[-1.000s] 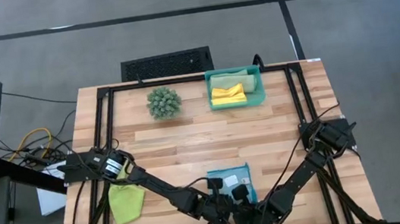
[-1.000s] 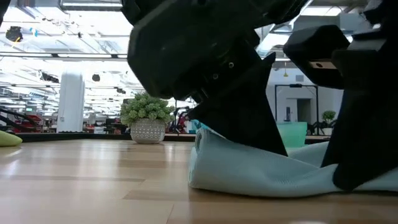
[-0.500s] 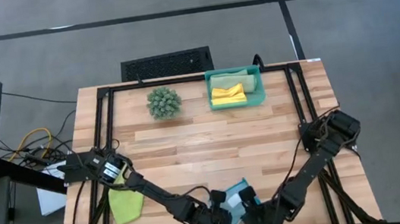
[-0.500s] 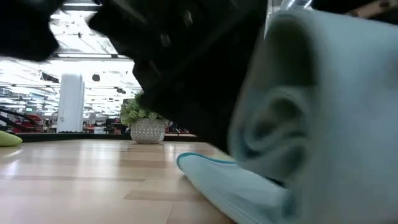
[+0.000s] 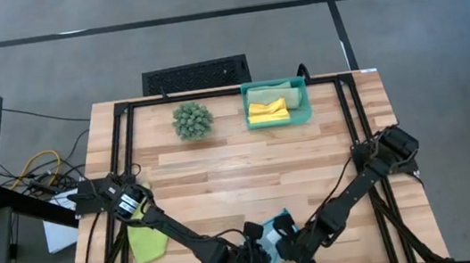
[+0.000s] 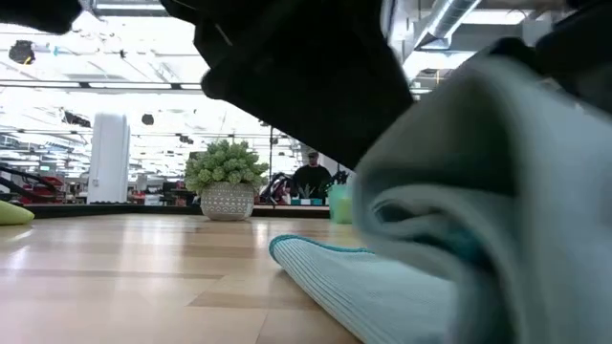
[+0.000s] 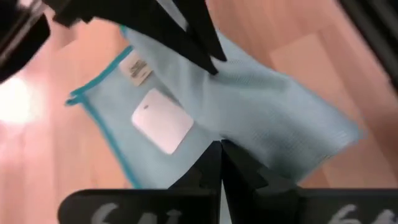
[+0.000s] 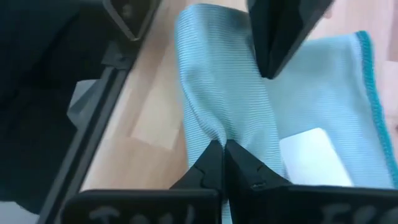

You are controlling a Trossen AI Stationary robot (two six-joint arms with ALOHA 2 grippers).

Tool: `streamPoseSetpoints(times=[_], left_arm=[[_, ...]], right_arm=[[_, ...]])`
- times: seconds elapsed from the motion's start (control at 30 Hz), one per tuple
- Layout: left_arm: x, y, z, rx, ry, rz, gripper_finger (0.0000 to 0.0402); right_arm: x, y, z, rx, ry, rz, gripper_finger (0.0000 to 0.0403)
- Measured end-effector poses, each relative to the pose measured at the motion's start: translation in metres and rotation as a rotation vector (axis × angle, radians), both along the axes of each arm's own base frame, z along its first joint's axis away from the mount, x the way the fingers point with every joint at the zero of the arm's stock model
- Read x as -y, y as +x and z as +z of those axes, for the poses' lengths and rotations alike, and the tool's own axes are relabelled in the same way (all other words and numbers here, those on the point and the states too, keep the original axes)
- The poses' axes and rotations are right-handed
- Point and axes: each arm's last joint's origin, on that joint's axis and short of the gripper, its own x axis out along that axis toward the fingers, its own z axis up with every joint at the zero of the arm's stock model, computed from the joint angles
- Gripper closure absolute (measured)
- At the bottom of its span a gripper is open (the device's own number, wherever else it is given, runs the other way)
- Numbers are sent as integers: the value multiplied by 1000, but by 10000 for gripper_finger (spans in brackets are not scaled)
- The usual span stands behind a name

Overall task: Roll microfiber towels into tight, uniform cylinder then place into a basket
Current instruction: Roll the blue microfiber cloth

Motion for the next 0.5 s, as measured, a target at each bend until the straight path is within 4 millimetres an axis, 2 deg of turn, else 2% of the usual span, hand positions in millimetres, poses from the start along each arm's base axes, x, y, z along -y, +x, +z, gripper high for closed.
streamPoseSetpoints(times=[0.2, 0.5], left_arm=[[13, -12, 13, 3, 95, 33, 402], [15, -21, 0, -90, 16, 22, 402]], right_arm=[[15, 12, 0, -35, 40, 18, 380], [19, 14, 0, -63, 75, 39, 381]])
